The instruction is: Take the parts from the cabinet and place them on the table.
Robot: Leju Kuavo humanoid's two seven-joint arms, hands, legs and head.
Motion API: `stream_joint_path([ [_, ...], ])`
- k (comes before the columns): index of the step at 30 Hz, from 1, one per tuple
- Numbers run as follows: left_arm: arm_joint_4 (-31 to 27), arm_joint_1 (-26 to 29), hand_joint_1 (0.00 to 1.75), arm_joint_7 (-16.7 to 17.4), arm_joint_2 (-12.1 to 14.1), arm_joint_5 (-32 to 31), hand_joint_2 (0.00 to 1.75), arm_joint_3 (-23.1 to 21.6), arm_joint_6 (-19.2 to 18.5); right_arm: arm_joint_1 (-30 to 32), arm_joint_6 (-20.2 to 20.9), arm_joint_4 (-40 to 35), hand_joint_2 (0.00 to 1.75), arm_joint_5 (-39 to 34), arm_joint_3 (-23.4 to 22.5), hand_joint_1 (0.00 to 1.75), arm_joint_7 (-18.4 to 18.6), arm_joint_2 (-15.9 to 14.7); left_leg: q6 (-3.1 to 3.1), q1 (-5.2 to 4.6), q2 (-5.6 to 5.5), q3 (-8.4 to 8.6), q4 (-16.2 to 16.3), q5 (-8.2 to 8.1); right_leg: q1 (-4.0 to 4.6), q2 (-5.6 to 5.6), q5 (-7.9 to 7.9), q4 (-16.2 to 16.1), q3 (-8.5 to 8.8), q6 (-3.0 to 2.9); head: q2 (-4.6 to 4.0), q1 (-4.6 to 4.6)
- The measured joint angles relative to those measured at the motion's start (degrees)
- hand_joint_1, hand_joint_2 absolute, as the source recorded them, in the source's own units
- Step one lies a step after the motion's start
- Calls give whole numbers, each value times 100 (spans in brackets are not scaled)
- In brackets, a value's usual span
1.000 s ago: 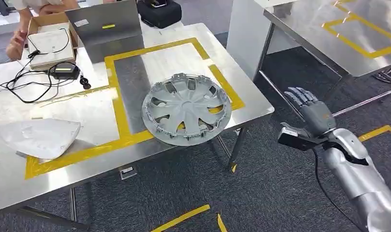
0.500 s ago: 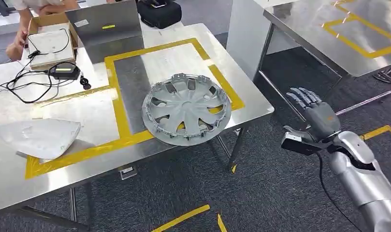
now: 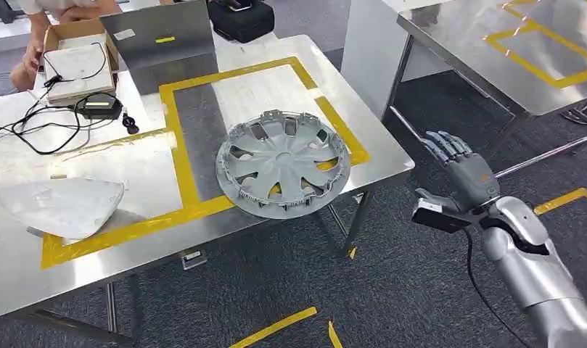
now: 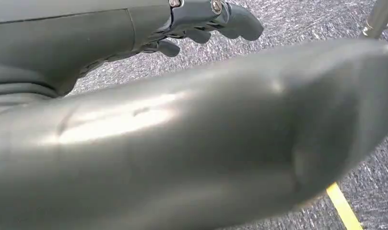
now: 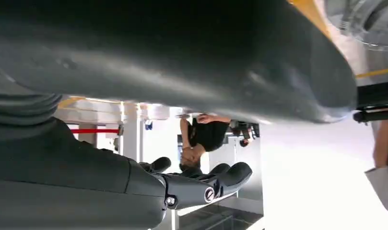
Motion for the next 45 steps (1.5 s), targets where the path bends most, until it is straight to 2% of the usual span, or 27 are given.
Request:
stream_joint_path([
  [3, 0, 0, 0, 2, -2, 0, 0, 0, 0, -3, 0, 0, 0, 0, 0, 0, -2, 2, 5, 6, 1, 6, -12, 8, 2, -1, 0, -3, 2, 2, 0, 0],
  [5, 0, -10, 0, 9, -11, 0, 0, 11, 18, -12, -9, 0, 0, 13, -9, 0, -15, 26, 51, 58, -7, 50, -97, 67, -36, 124, -197, 173, -44, 27, 0, 9],
  [6, 0, -27, 0, 9, -13, 0, 0, 22, 20, -19, -11, 15, 0, 50, -70, 0, 2, 66, 68, 70, -30, 24, -94, 81, -66, 216, -833, 1241, -476, 94, 0, 11],
  [7, 0, -18, 0, -11, -15, 0, 0, 28, 20, -3, -11, 37, 0, 103, -98, 0, -4, 149, 20, 101, -64, -32, -52, 106, -136, 215, -719, 1412, -464, 172, 0, 11],
  [9, 0, -26, 0, -31, -17, 0, 0, 28, 16, -19, -13, 35, 0, 120, -111, 0, -4, 168, -59, 152, -91, -93, 27, 107, -205, 214, -303, 355, 156, 248, 0, 11],
  [10, -4, -33, 0, -35, -11, 0, 0, 28, 15, -28, -13, 35, 0, 140, -138, 0, -4, 183, -118, 150, -105, -125, 69, 110, -208, 235, -411, 55, 309, 266, 0, 11],
  [11, -9, -29, 0, -41, -13, 0, 0, 31, 15, -15, -13, 28, 0, 158, -153, 0, -2, 206, -169, 148, -128, -138, 67, 117, -148, 324, -254, 188, 266, 175, 0, 7],
  [13, -9, -29, 0, -42, -11, 0, 0, 35, 15, -35, -13, 26, 0, 168, -179, 0, 2, 221, -253, 131, -150, -149, 85, 147, -141, 322, -328, 153, 227, 54, 0, -2],
  [15, -9, -16, 0, -44, -9, 0, 0, 37, 13, -41, -13, 15, 0, 199, -192, 0, 4, 243, -344, 154, -155, -216, 70, 186, -163, 282, -263, 127, 178, -70, 0, 2],
  [17, -9, -11, 0, -44, -7, 0, 0, 37, 13, -51, -13, -22, 0, 219, -205, 0, 9, 251, -365, 155, -68, -357, 490, -260, -154, 259, -196, 124, 110, -164, 0, -7],
  [19, -9, -19, 0, -44, -9, 0, 0, 37, 7, -45, -13, -22, 0, 221, -247, 0, 11, 267, -383, 152, -52, -648, 1356, -794, -125, 230, -143, 127, 30, -205, 0, -6],
  [20, -7, -17, 0, -44, -9, 0, 0, 37, -2, -41, -13, -22, 0, 223, -251, 0, 11, 273, -382, 150, -52, -731, 1683, -931, -104, 218, -114, 129, -12, -215, 0, -6],
  [22, -7, -12, 0, -44, -9, 0, 0, 39, -4, -32, -11, -22, 0, 230, -254, 0, 11, 291, -344, 143, -52, -533, 1607, -812, -63, 206, -61, 132, -80, -221, 0, -6],
  [24, -9, -18, 0, -44, -7, 0, 0, 39, -4, -37, -11, -22, 0, 234, -265, 0, 11, 295, -243, 101, -52, 74, 738, -492, -32, 198, -16, 132, -121, -207, 0, -6],
  [25, -11, -28, 0, -48, 4, 0, 0, 39, -4, -37, -9, -24, 0, 232, -280, 0, 7, 295, -162, 60, -47, 415, 241, -446, -40, 184, -2, 136, -121, -196, 0, -4],
  [26, -17, -34, 0, -52, 16, -2, 0, 39, -6, -40, -7, -33, 0, 225, -299, 0, 6, 295, -161, 40, -2, 538, 99, -494, -10, 177, 18, 136, -139, -162, 0, 0],
  [27, -15, -35, 0, -59, 11, -2, 0, 39, -9, -53, -2, -37, 0, 223, -306, 0, 0, 297, -170, 28, 6, 486, 109, -424, -31, 169, 45, 131, -131, -124, 0, -2],
  [30, -13, -29, 0, -61, 5, -2, 0, 39, -11, -67, 11, -57, 0, 219, -348, 0, 2, 295, -53, 36, -4, 430, -23, -360, -25, 165, 123, 78, -138, -2, 0, -2],
  [31, -15, -27, 0, -63, 4, -2, 0, 39, -11, -73, 13, -57, 0, 217, -371, 0, 2, 295, -32, 66, 6, 465, -67, -300, -60, 189, 49, 143, -162, 14, 0, 2],
  [34, -17, -41, 0, -90, 2, -11, 0, 39, -17, -102, 35, -57, 0, 219, -420, 0, 4, 295, 40, 72, 12, 335, -75, -194, -72, 216, -659, 1176, -584, 99, 0, 5],
  [35, -17, -37, 0, -96, 2, -15, 0, 39, -20, -87, 44, -55, 0, 228, -420, 0, 0, 295, 35, 72, 11, 285, -63, -166, -75, 216, -832, 1601, -738, 128, 0, 5],
  [36, -17, -28, 0, -107, 2, -15, 0, 39, -30, -72, 44, -52, 0, 234, -420, 0, -7, 295, 28, 76, 10, 239, -44, -146, -82, 216, -847, 1757, -772, 150, 0, 5],
  [38, -13, -17, 0, -122, -4, -15, 0, 39, -37, -68, 44, -52, 0, 234, -428, 0, -7, 295, 0, 94, 8, 163, 8, -118, -114, 215, -560, 1258, -426, 175, 0, 5],
  [40, -13, -33, 0, -129, -7, -17, 0, 39, -39, -72, 28, -55, 0, 234, -446, 0, -9, 295, -45, 108, 3, 93, 100, -111, -153, 214, -240, 236, 192, 197, 0, 7],
  [41, -22, -42, 0, -131, 0, -18, 0, 39, -46, -69, 20, -52, 0, 232, -452, 0, -11, 300, -93, 74, -8, 55, 127, -106, -112, 243, -366, 162, 199, 153, 0, 5],
  [42, -22, -45, 0, -142, -4, -18, 0, 39, -50, -48, 0, -55, 0, 225, -466, 0, -24, 297, -126, 67, -17, 45, 141, -100, -108, 272, -285, 140, 182, 47, 0, 0],
  [45, -22, -43, 0, -153, -7, -17, 0, 39, -63, 19, -37, -59, 0, 206, -498, 0, -33, 297, -245, 76, -18, 30, 90, -16, -103, 263, -207, 124, 133, -86, 0, 0],
])
